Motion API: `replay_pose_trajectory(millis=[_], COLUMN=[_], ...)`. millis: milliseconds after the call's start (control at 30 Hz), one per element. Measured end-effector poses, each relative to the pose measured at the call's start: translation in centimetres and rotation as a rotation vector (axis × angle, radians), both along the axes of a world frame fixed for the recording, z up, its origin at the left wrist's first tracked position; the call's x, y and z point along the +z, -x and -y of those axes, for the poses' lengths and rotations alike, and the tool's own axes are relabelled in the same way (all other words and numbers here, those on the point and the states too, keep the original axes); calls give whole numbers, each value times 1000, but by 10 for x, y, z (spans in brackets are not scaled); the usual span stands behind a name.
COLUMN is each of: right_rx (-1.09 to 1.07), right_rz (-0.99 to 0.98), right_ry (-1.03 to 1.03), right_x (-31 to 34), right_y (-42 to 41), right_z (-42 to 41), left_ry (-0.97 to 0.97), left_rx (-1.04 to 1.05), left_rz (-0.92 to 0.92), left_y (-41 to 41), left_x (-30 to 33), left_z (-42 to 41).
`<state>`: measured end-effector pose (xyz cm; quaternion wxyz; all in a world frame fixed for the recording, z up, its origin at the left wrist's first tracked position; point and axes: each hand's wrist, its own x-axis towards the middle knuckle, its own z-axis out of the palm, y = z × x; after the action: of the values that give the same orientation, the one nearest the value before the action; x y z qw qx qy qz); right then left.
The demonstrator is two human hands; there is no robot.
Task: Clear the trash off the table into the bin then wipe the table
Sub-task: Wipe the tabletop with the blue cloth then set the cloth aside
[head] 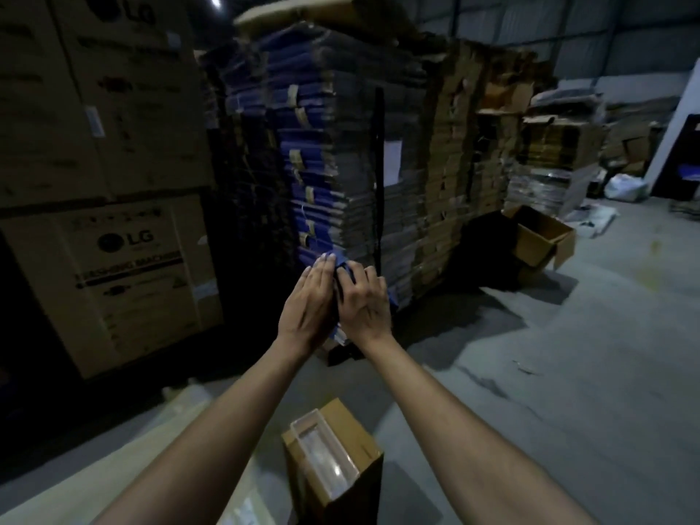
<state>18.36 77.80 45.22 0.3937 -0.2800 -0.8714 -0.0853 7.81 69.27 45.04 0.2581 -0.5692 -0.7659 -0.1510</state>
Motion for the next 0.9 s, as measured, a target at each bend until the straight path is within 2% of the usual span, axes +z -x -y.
replay_pose_trajectory(millis=[233,400,467,567,667,800,900], right_rx=[68,117,143,151,99,16,37], right_rz=[49,90,112,139,194,355,476], right_ry=[164,356,489,701,846,1048,1186], right_x=[-93,-177,-207,-261,-329,-410,-434], right_y=[44,59,61,59,57,64,75], right_z=[-41,-51,-52,-52,-57,-64,-72], left_ry=[39,32,93,298,449,538,570], left_rx=[-75,-95,-91,-90,-13,77,199], left_rz=[286,450,539,661,794,887,944], left_y=[34,54,61,69,72,68,64], left_x=[-85,-174,-207,-253,-298,-345,-374], left_z=[-32,-45,-42,-42,-41,-43,-44])
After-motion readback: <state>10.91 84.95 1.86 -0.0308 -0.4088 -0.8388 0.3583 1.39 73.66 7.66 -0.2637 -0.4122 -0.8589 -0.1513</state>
